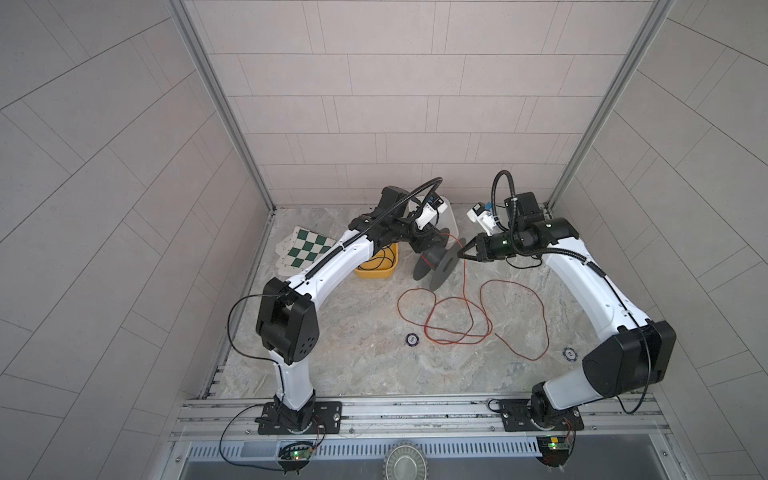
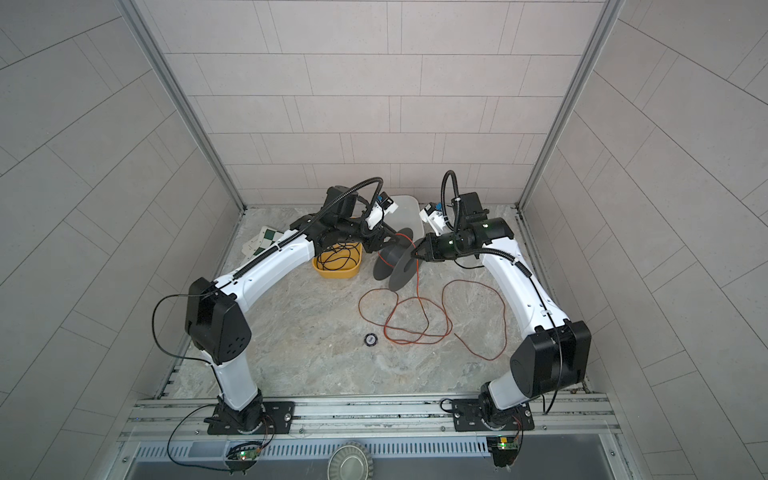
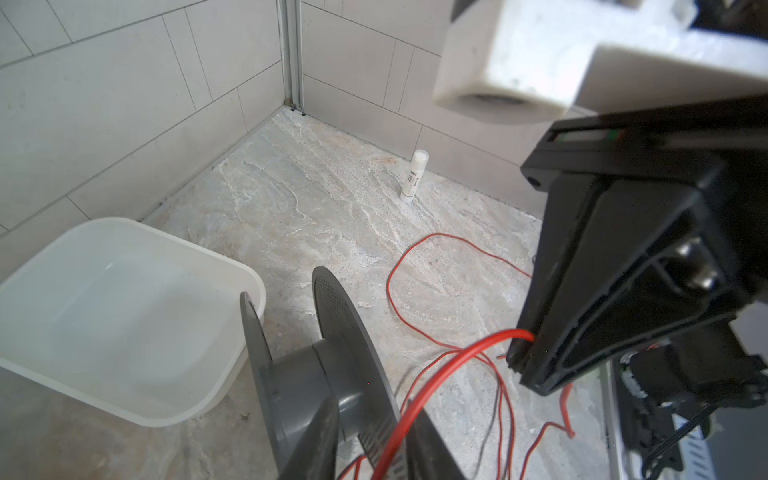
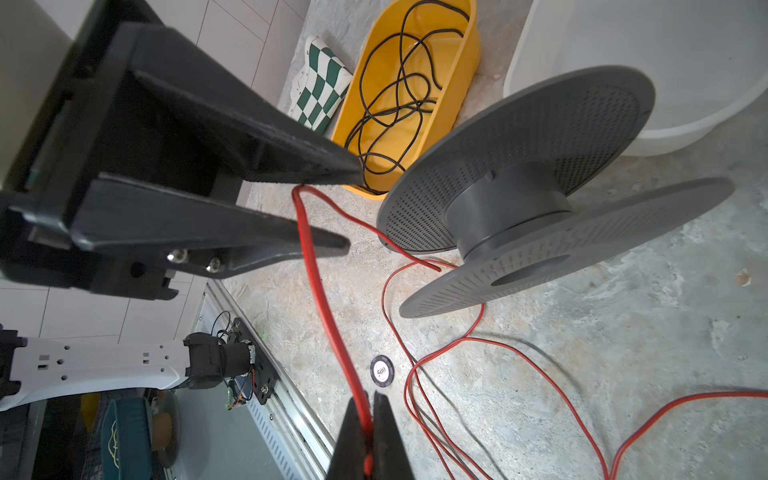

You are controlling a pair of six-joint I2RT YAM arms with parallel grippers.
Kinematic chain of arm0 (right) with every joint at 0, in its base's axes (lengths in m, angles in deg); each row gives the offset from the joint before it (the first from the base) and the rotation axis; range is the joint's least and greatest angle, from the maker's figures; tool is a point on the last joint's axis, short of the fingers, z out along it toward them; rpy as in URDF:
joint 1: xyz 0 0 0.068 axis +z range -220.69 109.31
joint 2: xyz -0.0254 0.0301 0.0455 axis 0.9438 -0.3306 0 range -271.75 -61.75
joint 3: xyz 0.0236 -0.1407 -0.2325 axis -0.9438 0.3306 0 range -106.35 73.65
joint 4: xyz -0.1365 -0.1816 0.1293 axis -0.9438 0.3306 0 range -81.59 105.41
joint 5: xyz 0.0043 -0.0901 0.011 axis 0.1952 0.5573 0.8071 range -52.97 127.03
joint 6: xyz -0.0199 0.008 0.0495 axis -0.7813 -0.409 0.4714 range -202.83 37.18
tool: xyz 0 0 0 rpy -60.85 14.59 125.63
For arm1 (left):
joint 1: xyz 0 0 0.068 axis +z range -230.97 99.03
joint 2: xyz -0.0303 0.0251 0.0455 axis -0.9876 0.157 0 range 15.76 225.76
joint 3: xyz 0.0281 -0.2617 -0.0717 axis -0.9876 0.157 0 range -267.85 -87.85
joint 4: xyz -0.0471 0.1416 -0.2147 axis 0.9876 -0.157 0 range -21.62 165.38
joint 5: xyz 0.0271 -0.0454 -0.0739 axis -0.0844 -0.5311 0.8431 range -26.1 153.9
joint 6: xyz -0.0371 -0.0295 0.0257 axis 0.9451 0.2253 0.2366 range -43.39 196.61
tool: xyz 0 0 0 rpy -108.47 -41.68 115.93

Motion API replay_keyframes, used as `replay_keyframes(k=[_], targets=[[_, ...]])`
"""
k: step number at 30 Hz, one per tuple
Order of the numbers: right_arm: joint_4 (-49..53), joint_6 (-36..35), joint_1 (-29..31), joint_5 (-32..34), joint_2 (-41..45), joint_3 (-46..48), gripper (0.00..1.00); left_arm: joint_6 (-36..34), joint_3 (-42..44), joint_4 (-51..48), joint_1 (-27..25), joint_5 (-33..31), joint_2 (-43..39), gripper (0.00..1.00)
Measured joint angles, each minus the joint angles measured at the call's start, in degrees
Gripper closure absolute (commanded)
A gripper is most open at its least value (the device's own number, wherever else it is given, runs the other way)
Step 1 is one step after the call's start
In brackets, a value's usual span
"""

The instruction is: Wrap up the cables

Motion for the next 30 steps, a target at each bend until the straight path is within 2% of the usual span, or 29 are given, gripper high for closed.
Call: replay_keyframes(k=[3, 6, 9, 13, 16, 18, 24, 30], targets=[[0.15, -0.37, 0.0, 1.57, -1.42, -0.81, 1.0, 0.52, -0.13, 0.09, -0.39, -0.9, 0.0, 0.93], [-0.07, -0.42, 0.0, 3.69, -2.34, -0.92, 1.0, 1.79, -0.22, 0.13, -0.92, -1.55, 0.02, 1.0], [-1.4, -0.11, 0.0, 6.71, -2.29, -0.31, 1.0, 3.87, -0.76, 0.37, -1.16, -2.05, 0.33, 1.0], [-5.97, 1.27, 0.0, 10.62, -0.79, 2.95, 0.83, 7.19, -1.81, 0.9, -1.51, -2.34, 1.36, 1.0], [-9.97, 2.95, 0.22, 13.84, 1.31, 6.03, 0.64, 9.29, -3.54, 0.9, -1.51, -2.8, 2.82, 1.0], [-12.52, 3.58, 0.42, 15.54, 2.58, 7.5, 0.55, 10.03, -4.7, 0.59, -1.51, -3.04, 3.61, 1.0], [-18.75, 4.09, 2.12, 20.76, 5.2, 10.29, 0.44, 10.71, -5.79, 0.13, -1.44, -3.69, 4.17, 1.0], [-22.51, 4.22, 4.66, 26.97, 5.7, 13.7, 0.44, 10.67, -6.82, -1.05, -1.44, -4.72, 4.55, 1.0]])
